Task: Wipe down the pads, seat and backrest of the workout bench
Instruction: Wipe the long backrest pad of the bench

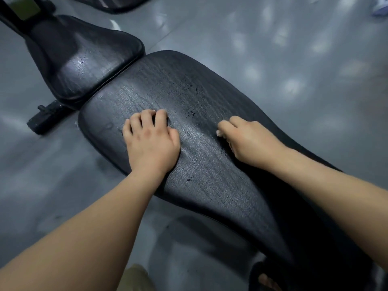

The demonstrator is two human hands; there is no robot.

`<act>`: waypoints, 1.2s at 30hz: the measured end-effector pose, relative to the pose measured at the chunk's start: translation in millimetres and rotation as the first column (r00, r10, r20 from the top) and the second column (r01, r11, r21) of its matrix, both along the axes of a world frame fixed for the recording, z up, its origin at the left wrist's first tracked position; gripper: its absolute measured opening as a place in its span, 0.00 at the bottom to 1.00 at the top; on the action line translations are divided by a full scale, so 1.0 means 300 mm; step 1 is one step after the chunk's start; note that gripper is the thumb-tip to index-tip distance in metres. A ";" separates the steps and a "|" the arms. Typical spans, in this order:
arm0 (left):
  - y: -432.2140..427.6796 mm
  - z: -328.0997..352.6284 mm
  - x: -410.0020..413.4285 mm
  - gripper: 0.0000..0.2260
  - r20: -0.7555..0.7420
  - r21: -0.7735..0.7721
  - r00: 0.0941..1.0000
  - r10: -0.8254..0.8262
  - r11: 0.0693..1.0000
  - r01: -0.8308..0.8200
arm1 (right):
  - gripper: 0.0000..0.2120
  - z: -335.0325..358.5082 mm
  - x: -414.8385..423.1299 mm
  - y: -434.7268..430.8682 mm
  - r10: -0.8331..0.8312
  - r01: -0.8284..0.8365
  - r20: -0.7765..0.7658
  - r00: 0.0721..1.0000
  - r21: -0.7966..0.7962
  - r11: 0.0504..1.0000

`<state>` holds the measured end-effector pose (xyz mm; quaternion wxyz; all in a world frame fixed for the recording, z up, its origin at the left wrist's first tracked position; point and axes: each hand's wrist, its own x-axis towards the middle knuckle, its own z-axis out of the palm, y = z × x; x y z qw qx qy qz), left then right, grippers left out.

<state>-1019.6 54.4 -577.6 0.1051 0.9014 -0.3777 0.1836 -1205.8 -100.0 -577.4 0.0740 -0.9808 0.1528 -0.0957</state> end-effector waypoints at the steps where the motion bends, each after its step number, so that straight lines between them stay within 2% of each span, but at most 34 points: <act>1: 0.000 0.001 -0.002 0.15 -0.003 -0.001 1.000 -0.001 1.000 0.001 | 0.10 -0.001 0.001 -0.009 0.003 -0.003 0.001 1.000 0.001 1.000; 5: -0.003 0.001 -0.002 0.15 -0.006 0.008 1.000 0.006 1.000 -0.006 | 0.09 0.014 0.126 -0.128 -0.089 0.092 0.056 0.994 -0.046 0.995; 8: -0.002 0.002 0.002 0.16 0.004 0.016 1.000 0.004 1.000 -0.004 | 0.06 0.032 0.243 -0.188 -0.192 0.192 0.062 0.979 -0.002 0.981; 10: -0.002 0.002 0.005 0.16 0.004 0.015 1.000 0.005 1.000 -0.005 | 0.05 0.032 0.255 -0.168 -0.175 0.175 0.087 0.981 0.007 0.984; 15: 0.000 -0.002 0.004 0.17 0.005 0.022 1.000 0.005 1.000 -0.005 | 0.08 0.023 0.147 -0.030 0.006 -0.004 0.090 0.996 -0.025 1.000; 18: -0.002 0.002 0.000 0.17 0.006 0.025 1.000 0.002 1.000 -0.002 | 0.08 0.012 0.183 -0.090 -0.031 0.032 0.069 0.997 -0.022 0.999; 21: -0.001 0.003 0.004 0.17 0.010 0.023 1.000 0.003 1.000 -0.003 | 0.09 0.020 0.260 -0.181 -0.151 0.149 0.081 0.985 0.027 0.988; 24: -0.002 0.005 0.007 0.17 -0.001 0.020 1.000 0.003 1.000 -0.003 | 0.11 0.037 0.316 -0.217 -0.245 0.243 0.028 0.969 0.062 0.968; 30: -0.002 0.002 0.005 0.17 -0.012 0.028 1.000 0.005 1.000 -0.004 | 0.11 -0.005 0.162 -0.116 -0.098 0.099 0.047 0.994 -0.015 0.995; 36: -0.003 0.005 0.008 0.16 -0.016 0.025 1.000 0.002 1.000 -0.002 | 0.11 0.020 0.319 -0.216 -0.204 0.204 0.055 0.977 0.000 0.979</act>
